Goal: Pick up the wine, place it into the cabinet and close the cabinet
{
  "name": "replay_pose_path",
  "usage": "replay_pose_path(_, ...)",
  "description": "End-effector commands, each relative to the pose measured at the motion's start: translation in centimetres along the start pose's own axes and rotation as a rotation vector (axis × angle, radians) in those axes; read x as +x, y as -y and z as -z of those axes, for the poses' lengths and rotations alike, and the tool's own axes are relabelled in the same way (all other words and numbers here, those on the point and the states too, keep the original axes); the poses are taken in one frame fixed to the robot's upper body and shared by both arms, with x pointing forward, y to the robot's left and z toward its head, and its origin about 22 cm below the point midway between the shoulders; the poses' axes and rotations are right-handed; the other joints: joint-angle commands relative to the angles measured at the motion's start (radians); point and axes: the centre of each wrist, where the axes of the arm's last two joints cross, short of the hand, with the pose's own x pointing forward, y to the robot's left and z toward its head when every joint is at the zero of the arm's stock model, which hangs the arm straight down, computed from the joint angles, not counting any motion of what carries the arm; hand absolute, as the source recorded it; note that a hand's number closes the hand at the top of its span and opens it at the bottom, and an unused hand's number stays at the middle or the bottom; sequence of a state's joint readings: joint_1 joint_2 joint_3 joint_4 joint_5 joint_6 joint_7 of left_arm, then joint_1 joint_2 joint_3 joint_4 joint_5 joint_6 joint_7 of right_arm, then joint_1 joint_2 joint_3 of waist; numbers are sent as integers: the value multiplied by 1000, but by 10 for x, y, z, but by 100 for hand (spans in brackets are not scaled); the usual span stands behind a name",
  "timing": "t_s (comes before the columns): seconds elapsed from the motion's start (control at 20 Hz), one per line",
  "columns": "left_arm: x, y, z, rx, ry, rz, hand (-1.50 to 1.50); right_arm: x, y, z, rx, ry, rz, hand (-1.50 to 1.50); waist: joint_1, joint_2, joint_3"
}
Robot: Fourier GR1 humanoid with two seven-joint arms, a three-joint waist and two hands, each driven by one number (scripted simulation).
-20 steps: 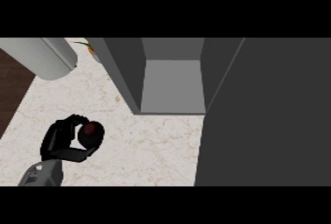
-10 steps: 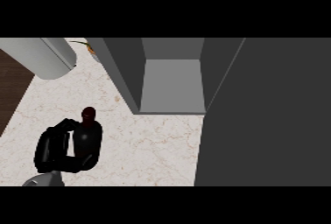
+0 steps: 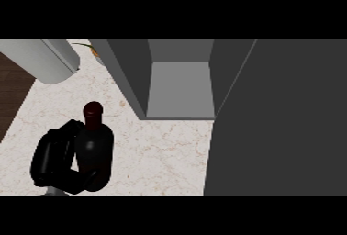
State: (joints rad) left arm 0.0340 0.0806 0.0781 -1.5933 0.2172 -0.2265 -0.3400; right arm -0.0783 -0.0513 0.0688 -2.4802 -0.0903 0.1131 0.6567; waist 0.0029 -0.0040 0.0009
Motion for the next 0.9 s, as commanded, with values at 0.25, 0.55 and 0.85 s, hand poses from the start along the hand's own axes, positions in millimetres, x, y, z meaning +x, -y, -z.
replay_pose_path(0.25, 56, 65, 24, -77, -32, -16, 150, 18, -7, -29, 20, 52, 40, -150, -9, 1, 0)
replay_pose_path(0.55, 65, 126, 38, -124, -10, -73, 150, 22, 7, -17, 36, 61, 25, -150, -11, 2, 0)
replay_pose_path(0.85, 81, 156, 55, -90, -19, -87, 150, 20, -7, -30, 41, 46, 50, -150, -11, 1, -1)
